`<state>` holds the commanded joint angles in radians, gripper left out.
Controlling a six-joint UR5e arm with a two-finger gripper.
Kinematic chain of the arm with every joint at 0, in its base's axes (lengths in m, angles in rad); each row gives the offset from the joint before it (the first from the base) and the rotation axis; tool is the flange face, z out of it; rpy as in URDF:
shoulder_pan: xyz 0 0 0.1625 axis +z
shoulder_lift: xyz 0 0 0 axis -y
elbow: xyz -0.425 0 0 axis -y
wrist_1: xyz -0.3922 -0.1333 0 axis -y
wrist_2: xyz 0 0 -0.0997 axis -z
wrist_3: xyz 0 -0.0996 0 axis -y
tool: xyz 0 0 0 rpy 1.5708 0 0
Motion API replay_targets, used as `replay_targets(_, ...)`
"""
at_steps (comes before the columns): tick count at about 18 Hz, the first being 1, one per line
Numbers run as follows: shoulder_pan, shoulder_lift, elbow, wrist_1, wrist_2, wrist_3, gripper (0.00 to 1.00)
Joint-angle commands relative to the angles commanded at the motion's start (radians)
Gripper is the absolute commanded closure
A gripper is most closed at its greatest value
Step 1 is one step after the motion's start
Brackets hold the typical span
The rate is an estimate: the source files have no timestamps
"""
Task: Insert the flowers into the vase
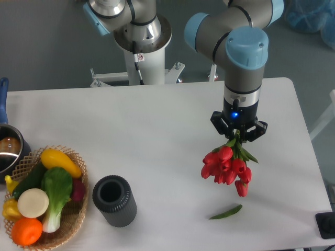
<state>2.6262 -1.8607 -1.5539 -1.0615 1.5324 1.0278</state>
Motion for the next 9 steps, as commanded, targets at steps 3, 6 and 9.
replay_targets(3, 0.000, 0.000, 0.000, 0.000, 0.000, 0.000, 0.97)
replay_targets(6, 0.000, 0.002, 0.000, 0.000, -0.003, 0.000, 0.97)
replay_targets(9, 0.000, 0.005, 0.000, 0.000, -0.006, -0.002, 0.97)
